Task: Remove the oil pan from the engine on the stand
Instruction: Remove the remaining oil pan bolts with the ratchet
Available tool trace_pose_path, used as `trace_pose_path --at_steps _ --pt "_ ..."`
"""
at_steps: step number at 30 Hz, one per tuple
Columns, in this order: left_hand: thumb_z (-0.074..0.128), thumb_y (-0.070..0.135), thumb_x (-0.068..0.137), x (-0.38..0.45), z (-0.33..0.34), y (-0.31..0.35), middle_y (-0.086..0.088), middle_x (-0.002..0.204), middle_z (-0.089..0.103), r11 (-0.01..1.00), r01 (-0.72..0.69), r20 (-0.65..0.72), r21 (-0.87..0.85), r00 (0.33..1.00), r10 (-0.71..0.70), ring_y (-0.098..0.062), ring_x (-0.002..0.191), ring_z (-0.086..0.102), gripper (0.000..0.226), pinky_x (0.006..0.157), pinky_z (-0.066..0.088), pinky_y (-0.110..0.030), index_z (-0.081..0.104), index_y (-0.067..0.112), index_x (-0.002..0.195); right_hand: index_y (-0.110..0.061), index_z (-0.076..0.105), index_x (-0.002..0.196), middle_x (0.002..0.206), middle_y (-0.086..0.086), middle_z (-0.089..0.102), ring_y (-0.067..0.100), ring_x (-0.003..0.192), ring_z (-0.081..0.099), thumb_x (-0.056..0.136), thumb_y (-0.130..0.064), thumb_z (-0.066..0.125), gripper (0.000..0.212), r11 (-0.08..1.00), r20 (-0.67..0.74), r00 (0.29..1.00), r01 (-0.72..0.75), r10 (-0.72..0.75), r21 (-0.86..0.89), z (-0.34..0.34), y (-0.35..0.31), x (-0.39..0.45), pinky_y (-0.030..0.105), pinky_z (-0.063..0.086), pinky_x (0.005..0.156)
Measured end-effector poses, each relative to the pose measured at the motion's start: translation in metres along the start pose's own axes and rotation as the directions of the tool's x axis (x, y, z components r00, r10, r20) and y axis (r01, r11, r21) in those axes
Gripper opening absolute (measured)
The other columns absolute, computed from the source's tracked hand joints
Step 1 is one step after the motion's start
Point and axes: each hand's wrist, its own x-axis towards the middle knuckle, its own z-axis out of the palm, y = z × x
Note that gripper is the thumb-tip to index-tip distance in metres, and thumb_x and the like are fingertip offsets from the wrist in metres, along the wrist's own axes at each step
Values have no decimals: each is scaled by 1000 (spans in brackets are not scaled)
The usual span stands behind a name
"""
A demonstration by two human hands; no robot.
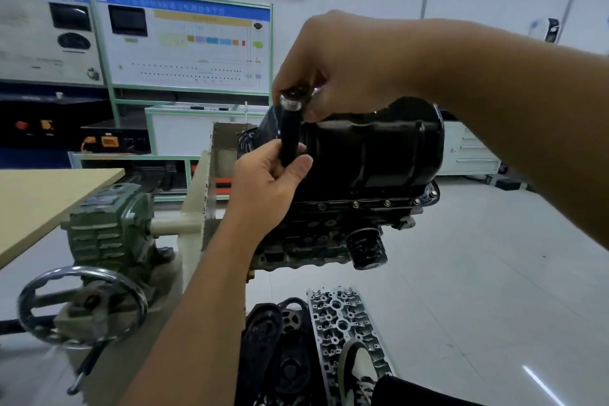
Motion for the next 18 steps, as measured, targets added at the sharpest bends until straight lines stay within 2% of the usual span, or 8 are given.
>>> trace_pose_path --at_steps 3,7,10,12,14,15,16,18 --pt "73 18 95 1 -3 -1 17 50 44 1000 14 -19 20 1000 -13 -4 47 40 6 51 35 -11 71 13 93 -27 78 105 74 -8 71 8 69 64 85 -33 81 22 999 -34 999 -27 26 -33 2 -5 1 25 50 65" --pt "81 32 87 3 0 5 17 45 41 997 37 -121 72 992 -28 -4 46 36 17 51 30 -9 70 22 78 -8 72 70 51 -1 68 15 49 70 82 -47 81 42 966 15 983 -185 185 180 5 -8 4 22 49 41" --pt "75 34 89 3 -7 5 15 51 37 999 50 -48 -3 998 -50 -4 51 34 6 55 33 -15 73 30 89 -9 72 77 56 -1 70 15 52 72 86 -40 80 33 972 18 981 -195 194 129 6 -9 4 29 58 50" --pt "70 29 93 4 -16 3 12 58 46 997 45 47 -65 998 -42 -5 57 42 7 61 40 -18 72 33 98 -14 77 96 75 -2 76 17 73 75 89 -28 76 15 987 -21 988 -154 155 49 6 -12 3 34 59 66" --pt "72 25 95 3 -20 0 12 58 47 999 5 40 -35 999 -4 -6 57 43 7 60 43 -21 73 31 97 -23 76 117 107 -4 75 20 99 68 91 -10 67 30 990 -91 986 -141 140 5 8 -13 3 29 52 76" --pt "74 27 94 4 -19 -1 10 56 42 1000 -5 13 -4 1000 5 -8 55 38 2 57 40 -25 75 28 93 -23 76 120 112 -2 73 22 101 65 91 -5 63 37 990 -112 984 -143 142 -3 10 -12 4 29 50 76" --pt "74 32 92 4 -17 -1 10 55 37 1000 -2 -30 29 1000 3 -9 53 33 9 55 37 -27 76 23 90 -20 78 115 107 2 74 24 94 64 90 -5 62 33 990 -124 983 -140 137 -15 10 -12 4 30 52 73" --pt "75 41 88 5 -12 -4 11 52 32 998 18 -115 68 993 -10 -10 53 30 28 53 36 -33 76 13 87 -10 78 93 77 7 70 23 69 60 86 -14 66 14 988 -113 982 -153 149 -26 11 -10 5 28 49 57"
